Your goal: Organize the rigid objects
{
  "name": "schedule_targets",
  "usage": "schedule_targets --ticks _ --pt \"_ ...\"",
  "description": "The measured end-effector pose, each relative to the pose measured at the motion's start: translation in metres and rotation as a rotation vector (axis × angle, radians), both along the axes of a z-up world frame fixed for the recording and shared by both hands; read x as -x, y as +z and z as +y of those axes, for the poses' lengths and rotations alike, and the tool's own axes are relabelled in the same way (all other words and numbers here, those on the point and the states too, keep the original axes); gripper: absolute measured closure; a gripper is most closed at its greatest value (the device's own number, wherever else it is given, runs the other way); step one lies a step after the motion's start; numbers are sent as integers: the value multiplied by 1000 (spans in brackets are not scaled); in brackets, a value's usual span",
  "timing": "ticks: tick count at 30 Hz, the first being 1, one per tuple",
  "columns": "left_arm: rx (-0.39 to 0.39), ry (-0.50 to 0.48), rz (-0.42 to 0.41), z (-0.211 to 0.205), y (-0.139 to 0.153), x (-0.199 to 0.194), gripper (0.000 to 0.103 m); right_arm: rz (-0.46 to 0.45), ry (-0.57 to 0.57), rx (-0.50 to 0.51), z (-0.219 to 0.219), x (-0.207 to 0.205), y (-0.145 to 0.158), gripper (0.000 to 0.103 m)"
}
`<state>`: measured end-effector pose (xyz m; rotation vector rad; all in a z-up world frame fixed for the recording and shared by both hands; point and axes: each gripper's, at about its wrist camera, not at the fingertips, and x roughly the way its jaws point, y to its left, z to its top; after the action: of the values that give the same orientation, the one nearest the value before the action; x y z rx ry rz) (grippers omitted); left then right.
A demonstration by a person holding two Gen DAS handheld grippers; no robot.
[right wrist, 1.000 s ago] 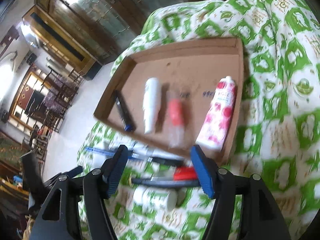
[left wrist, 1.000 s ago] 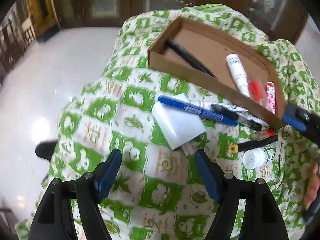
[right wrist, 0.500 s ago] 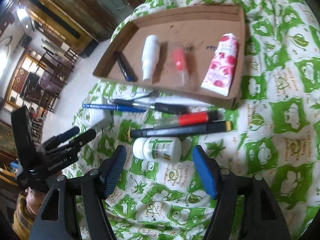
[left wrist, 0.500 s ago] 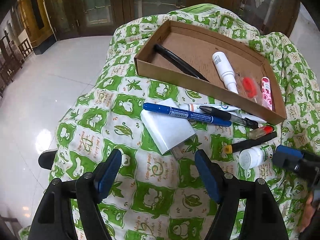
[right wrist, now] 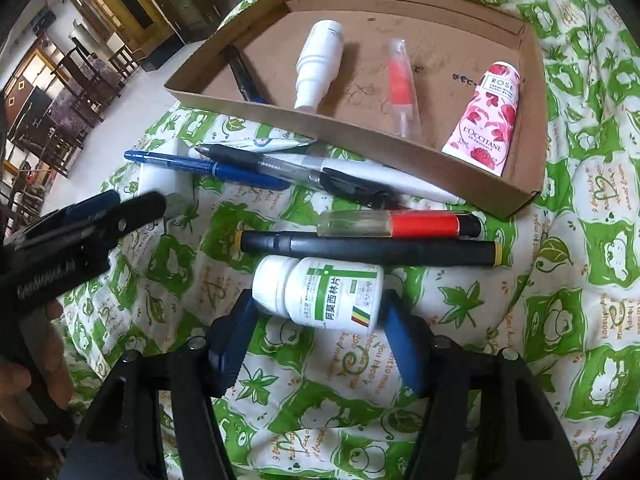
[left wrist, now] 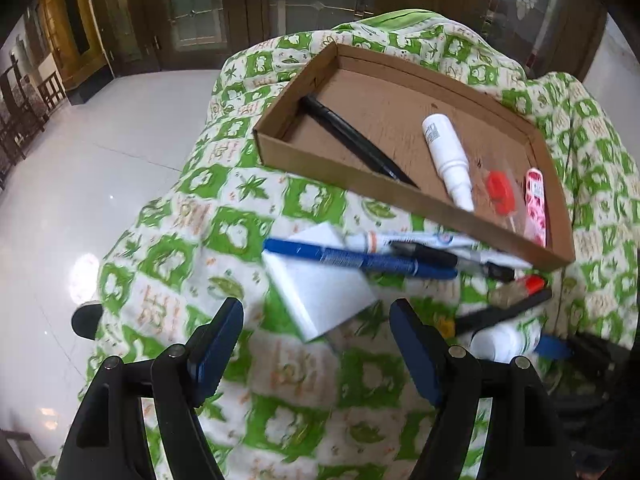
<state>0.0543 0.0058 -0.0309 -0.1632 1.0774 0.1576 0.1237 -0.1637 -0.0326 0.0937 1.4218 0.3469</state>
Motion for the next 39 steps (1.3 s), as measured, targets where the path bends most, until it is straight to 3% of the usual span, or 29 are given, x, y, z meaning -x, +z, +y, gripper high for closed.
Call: schedule_targets --ticks 8,10,11,15,19,23,26,39 --pt "-101 66 107 -8 -27 -29 24 -1 5 -6 -1 0 -1 41" --pt "-98 69 98 -8 -26 -31 31 -2 10 -7 -1 0 -1 41" --pt "-87 59 91 -9 -23 -30 41 -3 12 -7 -1 0 -1 41" --pt "-82 19 78 -11 -17 -22 46 -4 17 -9 0 -1 0 41" --pt "-10 -32 122 -12 -16 -2 47 -4 17 -24 -2 0 3 42" --pt "6 -108 156 -26 -15 27 47 19 8 -84 -6 6 9 43" --pt "49 -112 155 -29 -14 40 47 12 23 -106 -5 11 16 43" --pt "-32 -77 137 -34 -25 23 44 29 34 -78 -2 11 8 44"
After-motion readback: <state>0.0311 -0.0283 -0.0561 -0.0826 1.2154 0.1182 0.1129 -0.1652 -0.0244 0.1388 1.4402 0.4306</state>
